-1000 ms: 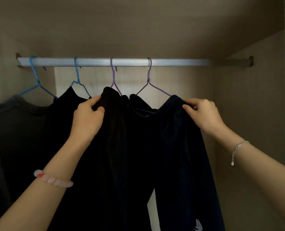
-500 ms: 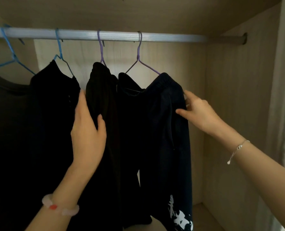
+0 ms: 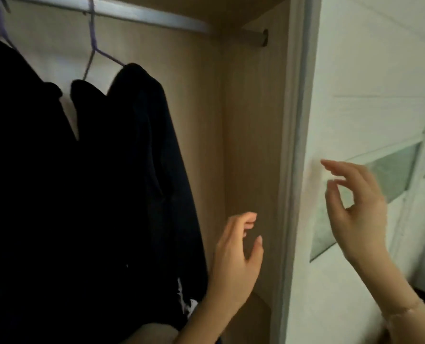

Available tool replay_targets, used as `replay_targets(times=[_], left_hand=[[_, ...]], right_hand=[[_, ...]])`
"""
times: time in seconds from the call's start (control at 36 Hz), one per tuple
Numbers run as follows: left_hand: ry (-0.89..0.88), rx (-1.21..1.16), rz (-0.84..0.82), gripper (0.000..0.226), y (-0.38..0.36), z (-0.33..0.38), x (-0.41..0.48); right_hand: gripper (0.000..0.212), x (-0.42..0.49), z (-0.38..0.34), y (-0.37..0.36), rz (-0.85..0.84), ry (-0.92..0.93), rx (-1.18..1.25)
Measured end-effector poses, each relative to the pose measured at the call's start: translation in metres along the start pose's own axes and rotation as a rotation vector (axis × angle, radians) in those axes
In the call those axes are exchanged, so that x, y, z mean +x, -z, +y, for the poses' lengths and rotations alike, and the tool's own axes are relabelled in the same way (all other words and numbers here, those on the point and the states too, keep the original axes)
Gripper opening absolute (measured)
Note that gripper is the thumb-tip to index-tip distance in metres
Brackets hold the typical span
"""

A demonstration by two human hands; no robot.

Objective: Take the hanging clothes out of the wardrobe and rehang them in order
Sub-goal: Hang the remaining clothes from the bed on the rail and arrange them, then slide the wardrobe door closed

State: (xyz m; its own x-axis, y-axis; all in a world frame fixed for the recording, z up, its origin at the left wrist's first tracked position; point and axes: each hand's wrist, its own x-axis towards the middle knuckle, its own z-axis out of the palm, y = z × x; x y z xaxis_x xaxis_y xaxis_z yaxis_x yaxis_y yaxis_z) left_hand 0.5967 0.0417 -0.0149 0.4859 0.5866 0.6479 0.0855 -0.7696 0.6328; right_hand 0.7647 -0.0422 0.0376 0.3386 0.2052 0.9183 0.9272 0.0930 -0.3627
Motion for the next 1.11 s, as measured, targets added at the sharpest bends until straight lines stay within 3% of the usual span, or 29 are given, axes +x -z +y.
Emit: replay_targets(times=[0.06,0.14,0.22,0.39,0.69,0.89,1.11], left_hand=[[0.092,-0.066,-0.128,0.054,-0.028,-0.001,0.006],[0.228,-0.125,-0.247,0.075,-0.059,0.003,0.015],[0.207,-0.064,-0.122,0.063,-0.079,0.004,0.019],[0.259,-0.005,0.056,0.044,-0.100,0.005,0.015],[0.361,-0.107,0.004,0.047,-0.094,-0.001,0.018],[0.389,-0.103,-0.006,0.049,-0.078,-0.001,0.008],[0.402,-0.092,-0.001,0.039,-0.032,0.001,-0.021]], right_hand=[[0.044,-0.010,0.025,0.000,-0.114,-0.101,-0.045],[0.054,-0.026,0.042,-0.004,-0.311,-0.297,0.073],[0.057,-0.043,0.043,-0.011,-0.433,-0.361,0.159],[0.054,-0.053,0.041,-0.022,-0.416,-0.367,0.246],[0.054,-0.065,0.038,-0.036,-0.321,-0.343,0.273],[0.054,-0.069,0.024,-0.033,-0.335,-0.359,0.268],[0.050,-0.086,-0.016,-0.032,-0.366,-0.243,0.190]])
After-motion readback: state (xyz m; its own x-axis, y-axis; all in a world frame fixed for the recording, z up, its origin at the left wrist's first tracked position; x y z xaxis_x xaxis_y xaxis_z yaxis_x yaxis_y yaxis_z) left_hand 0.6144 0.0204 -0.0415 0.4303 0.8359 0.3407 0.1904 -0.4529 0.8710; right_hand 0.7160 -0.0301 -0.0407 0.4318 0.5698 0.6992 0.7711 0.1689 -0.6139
